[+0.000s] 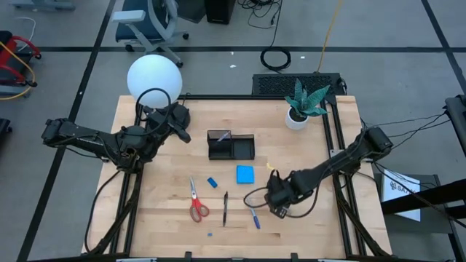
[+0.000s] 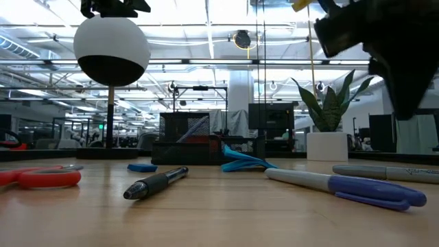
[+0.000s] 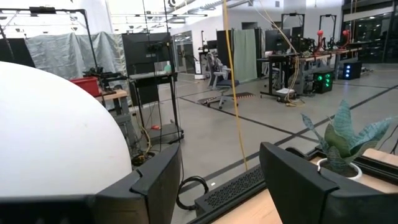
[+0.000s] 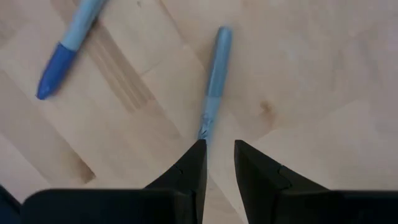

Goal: Pick and place office supplies into organizer
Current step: Put the gray marker into the black mesh organizer

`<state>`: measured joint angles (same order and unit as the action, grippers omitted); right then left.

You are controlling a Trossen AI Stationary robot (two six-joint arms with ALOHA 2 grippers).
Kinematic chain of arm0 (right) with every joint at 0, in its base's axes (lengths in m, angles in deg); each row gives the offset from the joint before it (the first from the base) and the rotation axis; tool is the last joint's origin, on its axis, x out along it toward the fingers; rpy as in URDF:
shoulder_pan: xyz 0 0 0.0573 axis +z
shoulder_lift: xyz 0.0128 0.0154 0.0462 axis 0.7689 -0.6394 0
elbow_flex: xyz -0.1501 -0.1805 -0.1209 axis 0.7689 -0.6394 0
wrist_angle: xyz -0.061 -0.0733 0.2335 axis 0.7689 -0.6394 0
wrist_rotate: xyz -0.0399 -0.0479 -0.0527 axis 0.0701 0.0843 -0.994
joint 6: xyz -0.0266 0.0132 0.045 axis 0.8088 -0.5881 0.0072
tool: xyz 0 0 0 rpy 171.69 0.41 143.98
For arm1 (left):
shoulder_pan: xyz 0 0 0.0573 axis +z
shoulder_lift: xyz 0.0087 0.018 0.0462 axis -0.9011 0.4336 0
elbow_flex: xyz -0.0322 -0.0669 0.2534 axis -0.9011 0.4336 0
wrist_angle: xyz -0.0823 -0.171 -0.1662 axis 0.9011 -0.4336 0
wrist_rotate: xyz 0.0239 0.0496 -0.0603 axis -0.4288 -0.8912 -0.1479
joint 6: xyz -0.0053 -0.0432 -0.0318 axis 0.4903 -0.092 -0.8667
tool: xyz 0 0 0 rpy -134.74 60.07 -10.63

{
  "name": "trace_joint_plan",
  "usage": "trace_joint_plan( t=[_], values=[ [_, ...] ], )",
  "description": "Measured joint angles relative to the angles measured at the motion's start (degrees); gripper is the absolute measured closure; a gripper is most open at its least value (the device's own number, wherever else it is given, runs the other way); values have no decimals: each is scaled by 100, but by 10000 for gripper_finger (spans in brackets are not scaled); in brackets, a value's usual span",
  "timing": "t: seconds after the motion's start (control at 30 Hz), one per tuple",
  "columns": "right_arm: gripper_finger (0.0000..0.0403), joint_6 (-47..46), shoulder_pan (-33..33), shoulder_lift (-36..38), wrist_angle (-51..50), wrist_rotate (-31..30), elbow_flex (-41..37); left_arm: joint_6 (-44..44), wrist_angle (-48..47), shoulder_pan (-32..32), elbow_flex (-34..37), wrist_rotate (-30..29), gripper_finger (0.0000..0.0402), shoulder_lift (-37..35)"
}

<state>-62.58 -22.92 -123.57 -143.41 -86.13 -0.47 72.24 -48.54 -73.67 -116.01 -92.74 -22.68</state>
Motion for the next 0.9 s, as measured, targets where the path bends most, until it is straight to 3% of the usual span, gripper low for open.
trace_joint_plan(
  t=[0.7,0.9],
  values=[
    [330,10,166,-742,611,-2,-32,-1,-2,-1,2,1,174,-1],
    [330,-52,131,-769,918,11,-464,-1,-5,2,2,2,174,0]
  ],
)
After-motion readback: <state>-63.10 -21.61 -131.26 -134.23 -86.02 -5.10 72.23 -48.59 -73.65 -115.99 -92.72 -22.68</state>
